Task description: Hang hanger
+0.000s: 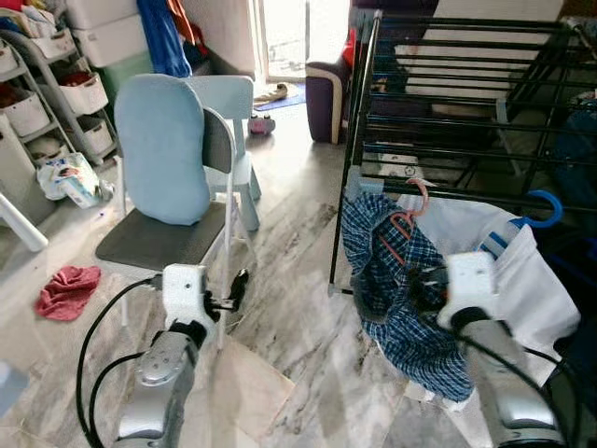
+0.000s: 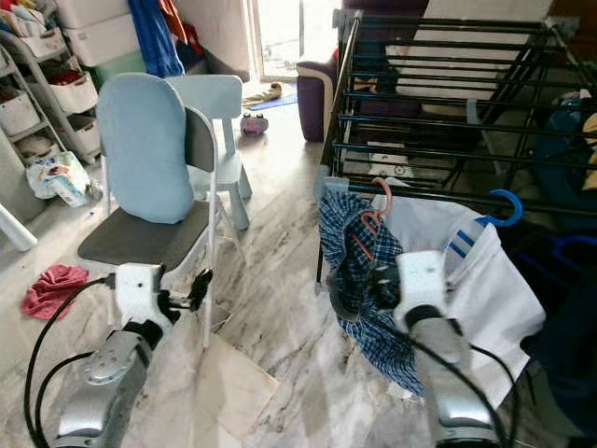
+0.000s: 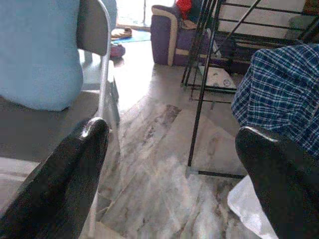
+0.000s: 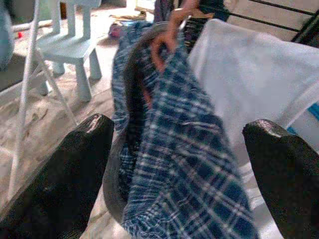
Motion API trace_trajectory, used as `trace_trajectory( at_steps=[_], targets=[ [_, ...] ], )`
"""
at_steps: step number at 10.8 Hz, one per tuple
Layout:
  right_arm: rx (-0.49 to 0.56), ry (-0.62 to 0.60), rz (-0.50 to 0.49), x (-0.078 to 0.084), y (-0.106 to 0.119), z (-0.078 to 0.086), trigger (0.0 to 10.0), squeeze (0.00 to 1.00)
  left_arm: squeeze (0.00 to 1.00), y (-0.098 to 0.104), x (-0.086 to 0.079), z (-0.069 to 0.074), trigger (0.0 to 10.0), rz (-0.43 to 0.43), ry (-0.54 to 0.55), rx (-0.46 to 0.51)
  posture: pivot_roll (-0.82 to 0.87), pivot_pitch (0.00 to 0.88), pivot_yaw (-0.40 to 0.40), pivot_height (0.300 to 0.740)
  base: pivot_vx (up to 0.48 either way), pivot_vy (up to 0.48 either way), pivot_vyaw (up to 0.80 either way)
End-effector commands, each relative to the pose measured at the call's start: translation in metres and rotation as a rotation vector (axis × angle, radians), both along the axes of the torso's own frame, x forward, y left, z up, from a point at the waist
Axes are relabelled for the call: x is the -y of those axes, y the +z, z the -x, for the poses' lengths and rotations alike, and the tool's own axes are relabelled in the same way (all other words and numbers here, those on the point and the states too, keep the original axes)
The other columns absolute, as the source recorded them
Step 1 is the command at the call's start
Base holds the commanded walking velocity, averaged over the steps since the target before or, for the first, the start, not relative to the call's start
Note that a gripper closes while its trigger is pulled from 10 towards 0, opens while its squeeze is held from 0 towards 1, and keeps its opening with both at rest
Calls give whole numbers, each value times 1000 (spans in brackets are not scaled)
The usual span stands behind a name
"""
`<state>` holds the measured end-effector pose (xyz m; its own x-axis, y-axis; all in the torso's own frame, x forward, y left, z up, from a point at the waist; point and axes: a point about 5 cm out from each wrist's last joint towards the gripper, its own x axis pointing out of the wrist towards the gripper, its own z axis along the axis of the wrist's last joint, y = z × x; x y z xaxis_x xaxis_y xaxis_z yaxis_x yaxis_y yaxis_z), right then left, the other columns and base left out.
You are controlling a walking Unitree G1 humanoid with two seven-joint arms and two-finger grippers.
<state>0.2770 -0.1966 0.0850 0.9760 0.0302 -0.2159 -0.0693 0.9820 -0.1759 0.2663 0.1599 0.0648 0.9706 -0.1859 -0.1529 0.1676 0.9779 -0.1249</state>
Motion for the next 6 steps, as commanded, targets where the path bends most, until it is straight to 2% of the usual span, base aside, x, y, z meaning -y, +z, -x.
trace_trajectory(
  at_steps=[1,2,4,5,6],
  targets=[
    [22,9,10,-3,7,-2,10000,0,0,0,-3,-1,10000,7,-7,-2,-188,0,32,740,0,0,0],
    [25,27,46,-5,6,-3,10000,0,0,1,-3,-1,10000,21,-8,-1,-190,0,34,740,277,345,0],
    [26,28,3,-5,7,1,10000,0,0,1,-2,-1,10000,24,-22,-7,-192,0,35,740,309,358,0],
    [-7,36,-9,-6,5,3,10000,0,0,0,-2,-1,10000,30,-28,-13,-196,0,37,740,311,356,0],
    [-13,32,-14,-7,3,3,10000,0,0,-1,-1,-1,10000,30,-34,-19,-196,0,37,740,304,368,-800]
  ],
)
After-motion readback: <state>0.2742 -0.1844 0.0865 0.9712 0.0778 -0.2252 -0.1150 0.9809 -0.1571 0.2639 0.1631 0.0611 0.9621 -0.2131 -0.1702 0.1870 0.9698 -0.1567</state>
